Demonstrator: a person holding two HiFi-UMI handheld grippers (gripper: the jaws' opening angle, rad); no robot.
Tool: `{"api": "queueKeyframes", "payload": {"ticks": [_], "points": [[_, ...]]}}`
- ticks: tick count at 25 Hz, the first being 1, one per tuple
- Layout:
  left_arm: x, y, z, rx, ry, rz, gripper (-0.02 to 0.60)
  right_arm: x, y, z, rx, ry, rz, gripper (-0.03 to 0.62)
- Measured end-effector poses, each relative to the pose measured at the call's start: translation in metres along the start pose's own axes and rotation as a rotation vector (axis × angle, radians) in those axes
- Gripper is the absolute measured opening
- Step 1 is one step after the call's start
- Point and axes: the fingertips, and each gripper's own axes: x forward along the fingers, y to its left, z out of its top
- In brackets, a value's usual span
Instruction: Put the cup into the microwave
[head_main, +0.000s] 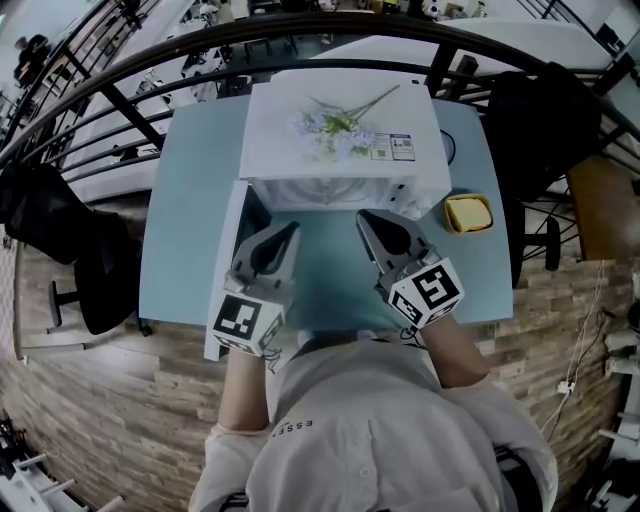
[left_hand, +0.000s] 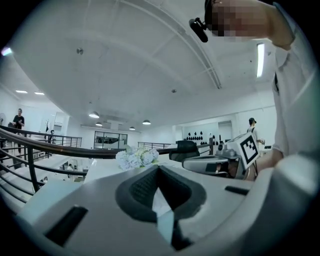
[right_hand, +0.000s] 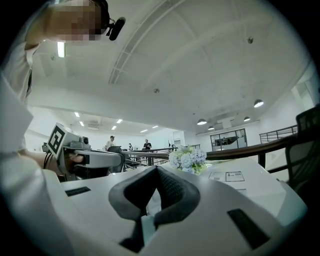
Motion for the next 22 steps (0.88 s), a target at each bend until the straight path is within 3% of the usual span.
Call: {"api": "queueKeyframes", "payload": {"ticks": [22], "points": [[0.008, 0.010, 0.007, 0.026, 0.015, 0.020, 0.000, 0.014, -0.007, -0.002, 0.012, 0.004, 0.000, 0.015]]}}
